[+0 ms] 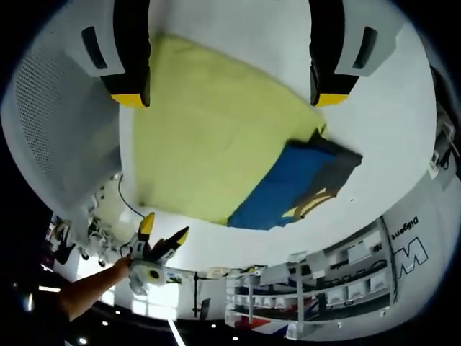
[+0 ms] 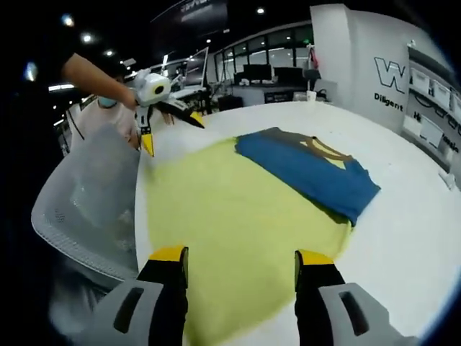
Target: Fold the garment on the visible template until the final outline fits inside the template.
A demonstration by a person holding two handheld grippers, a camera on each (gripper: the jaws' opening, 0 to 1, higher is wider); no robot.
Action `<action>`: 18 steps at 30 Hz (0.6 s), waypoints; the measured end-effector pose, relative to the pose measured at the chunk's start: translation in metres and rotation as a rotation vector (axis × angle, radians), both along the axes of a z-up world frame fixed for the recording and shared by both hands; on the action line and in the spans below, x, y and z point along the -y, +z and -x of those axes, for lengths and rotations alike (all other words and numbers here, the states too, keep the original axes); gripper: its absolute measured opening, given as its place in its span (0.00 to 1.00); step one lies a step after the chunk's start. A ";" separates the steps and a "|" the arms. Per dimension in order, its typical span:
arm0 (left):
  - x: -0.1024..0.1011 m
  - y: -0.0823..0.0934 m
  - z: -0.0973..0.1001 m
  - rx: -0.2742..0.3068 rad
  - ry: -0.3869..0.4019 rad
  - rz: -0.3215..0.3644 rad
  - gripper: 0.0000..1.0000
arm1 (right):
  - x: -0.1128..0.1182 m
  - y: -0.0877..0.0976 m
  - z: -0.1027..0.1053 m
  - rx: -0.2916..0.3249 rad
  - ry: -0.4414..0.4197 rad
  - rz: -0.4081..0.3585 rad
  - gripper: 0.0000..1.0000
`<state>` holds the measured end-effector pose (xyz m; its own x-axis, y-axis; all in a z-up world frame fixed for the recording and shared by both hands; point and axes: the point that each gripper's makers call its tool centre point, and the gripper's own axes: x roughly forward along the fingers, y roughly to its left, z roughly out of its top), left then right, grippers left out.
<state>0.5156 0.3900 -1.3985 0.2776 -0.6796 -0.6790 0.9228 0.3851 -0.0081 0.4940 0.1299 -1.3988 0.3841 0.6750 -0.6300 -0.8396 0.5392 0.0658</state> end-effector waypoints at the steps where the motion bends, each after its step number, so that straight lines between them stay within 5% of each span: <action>1: -0.001 -0.003 0.004 0.004 -0.017 -0.015 0.88 | 0.001 -0.001 0.003 0.009 0.009 0.009 0.57; 18: 0.004 -0.013 0.043 0.030 -0.134 -0.060 0.86 | 0.007 -0.020 0.044 0.021 0.142 0.112 0.59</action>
<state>0.4726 0.3865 -1.4119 0.2078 -0.6706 -0.7121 0.9655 0.2574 0.0394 0.4497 0.1226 -1.4183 0.3039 0.6492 -0.6972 -0.9084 0.4181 -0.0066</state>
